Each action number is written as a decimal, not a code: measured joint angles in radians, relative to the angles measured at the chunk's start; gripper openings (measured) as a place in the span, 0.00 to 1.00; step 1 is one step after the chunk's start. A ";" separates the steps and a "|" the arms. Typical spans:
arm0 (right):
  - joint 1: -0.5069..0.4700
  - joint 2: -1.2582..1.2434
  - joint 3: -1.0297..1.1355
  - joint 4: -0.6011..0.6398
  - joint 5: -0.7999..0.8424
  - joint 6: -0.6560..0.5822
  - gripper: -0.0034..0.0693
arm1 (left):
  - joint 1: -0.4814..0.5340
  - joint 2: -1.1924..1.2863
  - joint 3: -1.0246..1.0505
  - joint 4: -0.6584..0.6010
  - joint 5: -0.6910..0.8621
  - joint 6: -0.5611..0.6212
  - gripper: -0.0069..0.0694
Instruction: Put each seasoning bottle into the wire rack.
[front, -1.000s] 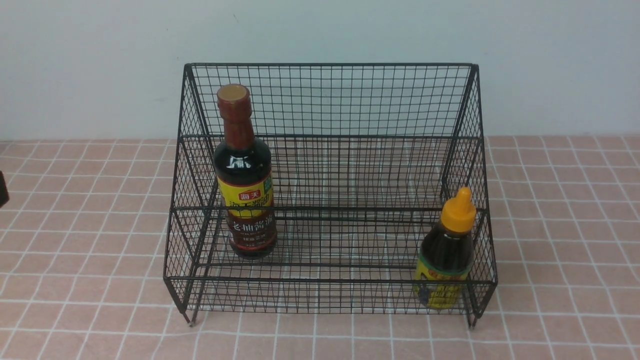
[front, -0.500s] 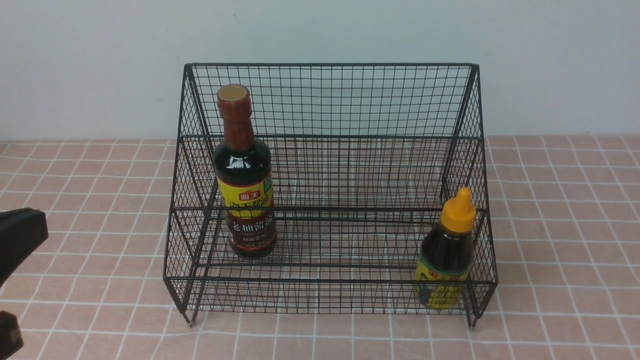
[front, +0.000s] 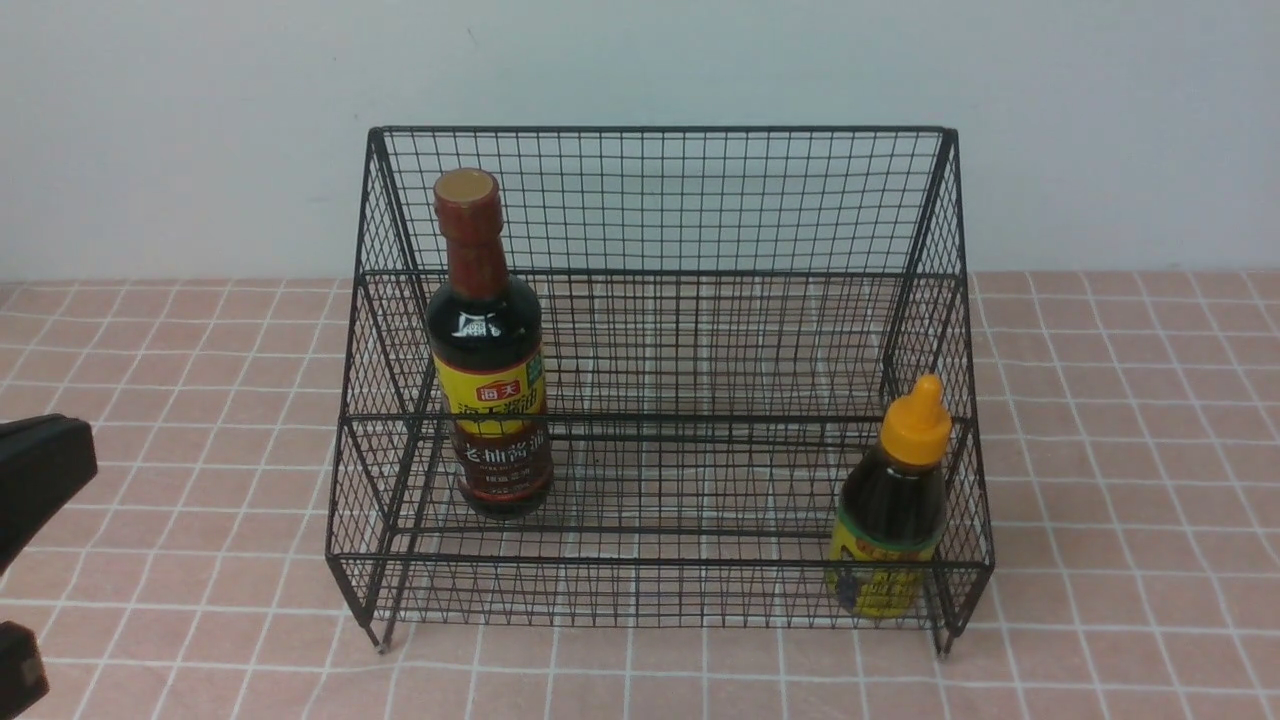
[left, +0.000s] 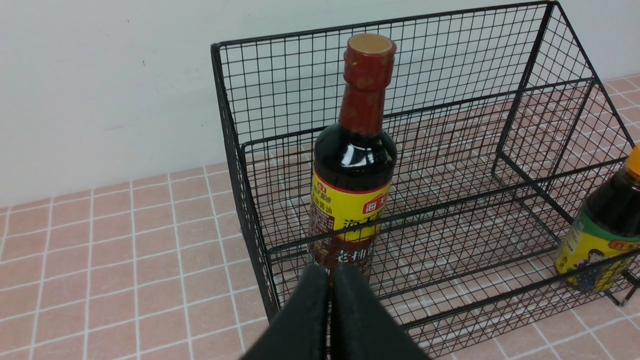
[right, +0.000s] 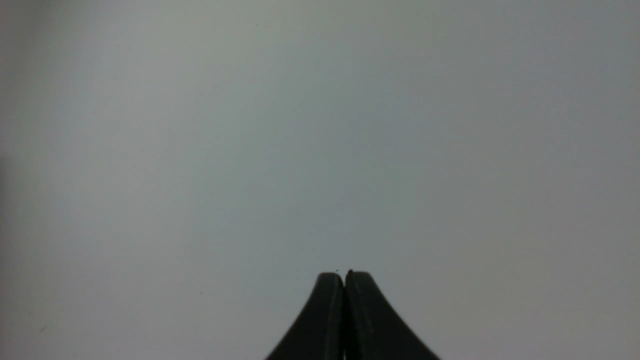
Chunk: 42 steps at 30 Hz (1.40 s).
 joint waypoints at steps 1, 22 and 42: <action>0.000 0.000 0.000 0.000 0.000 0.000 0.03 | 0.000 0.000 0.000 0.000 0.000 0.000 0.08; 0.000 0.000 0.000 0.000 0.000 0.000 0.03 | 0.206 -0.401 0.516 0.057 -0.152 0.009 0.08; 0.000 0.000 0.000 0.000 0.000 0.000 0.03 | 0.238 -0.480 0.694 0.078 -0.213 0.004 0.08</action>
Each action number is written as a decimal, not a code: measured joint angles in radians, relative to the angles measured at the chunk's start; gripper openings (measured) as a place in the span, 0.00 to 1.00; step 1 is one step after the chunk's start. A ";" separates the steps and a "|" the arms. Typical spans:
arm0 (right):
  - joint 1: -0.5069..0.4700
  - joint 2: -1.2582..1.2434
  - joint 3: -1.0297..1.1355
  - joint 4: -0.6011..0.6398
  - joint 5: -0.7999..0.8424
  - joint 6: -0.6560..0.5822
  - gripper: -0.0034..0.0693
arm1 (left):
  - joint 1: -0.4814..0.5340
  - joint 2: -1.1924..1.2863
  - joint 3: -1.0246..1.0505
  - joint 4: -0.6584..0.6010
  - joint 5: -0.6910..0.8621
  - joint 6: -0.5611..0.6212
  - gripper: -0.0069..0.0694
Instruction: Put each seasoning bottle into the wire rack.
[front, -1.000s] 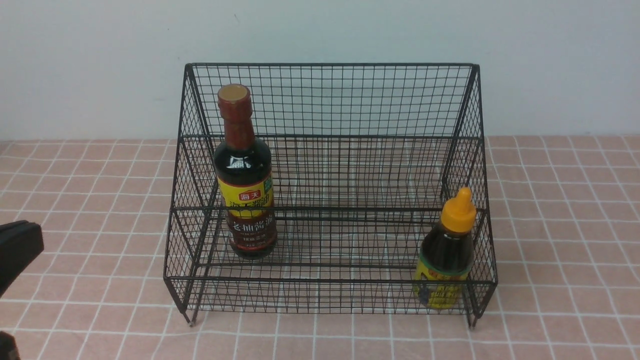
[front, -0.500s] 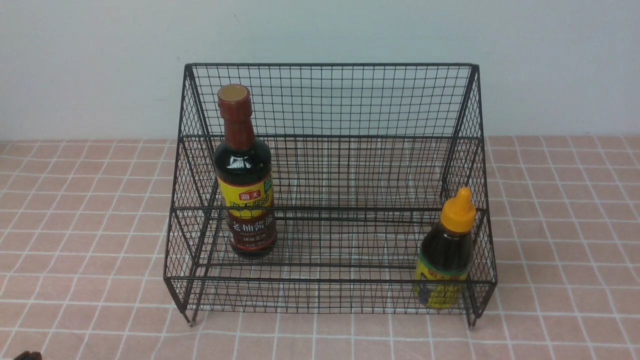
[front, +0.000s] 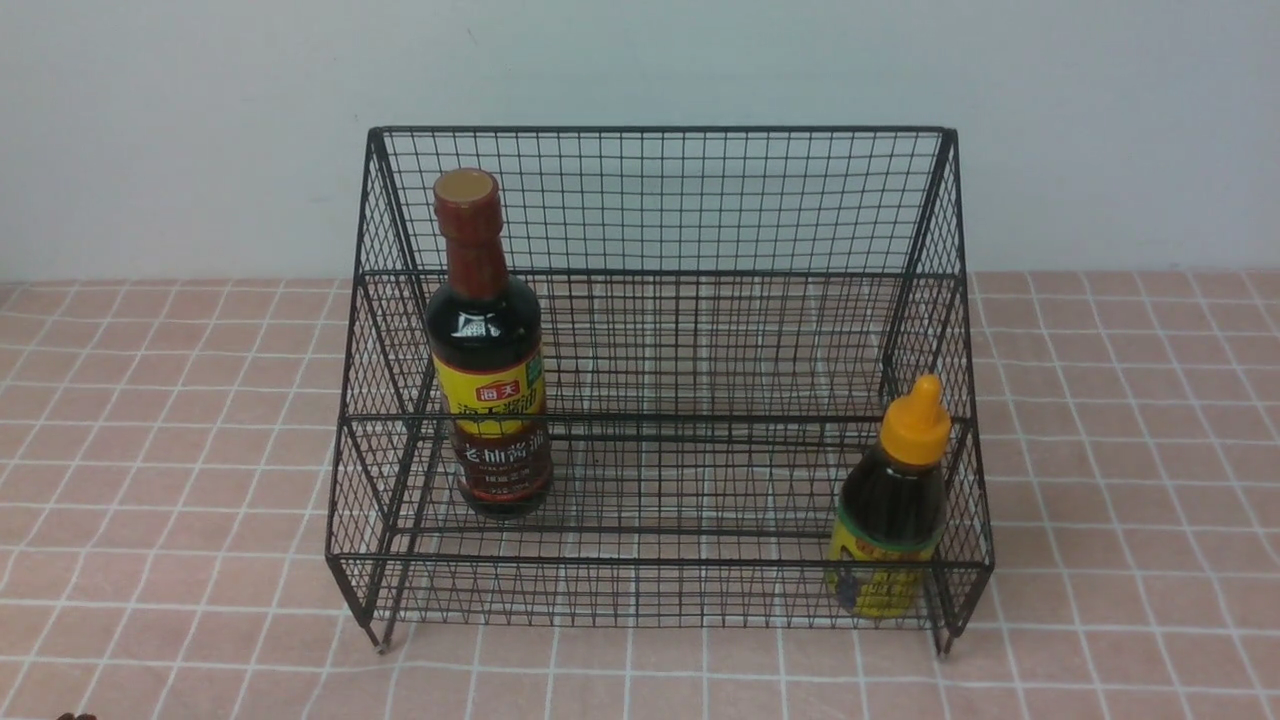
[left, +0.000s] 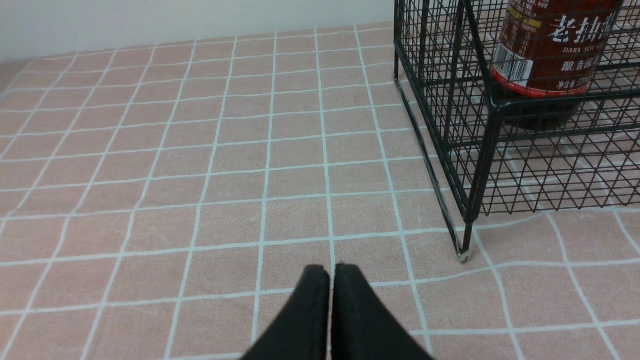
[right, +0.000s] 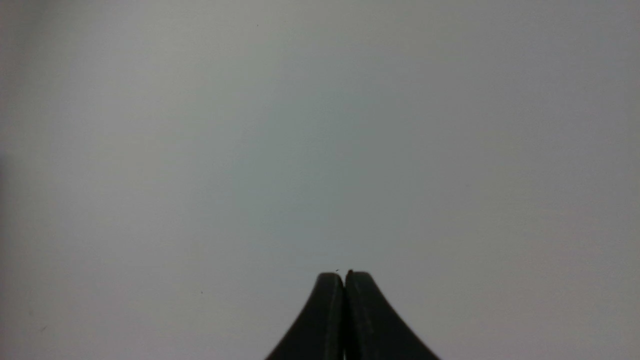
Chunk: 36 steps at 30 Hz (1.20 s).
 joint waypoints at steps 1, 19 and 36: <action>0.000 0.000 0.000 0.000 0.000 0.000 0.03 | 0.000 0.000 0.000 0.000 0.000 0.000 0.08; 0.000 0.000 0.000 0.000 0.000 0.000 0.03 | 0.000 0.000 0.000 0.000 0.000 0.000 0.08; -0.016 0.000 0.209 0.420 -0.129 -0.331 0.03 | 0.000 0.000 0.001 0.000 0.000 0.000 0.08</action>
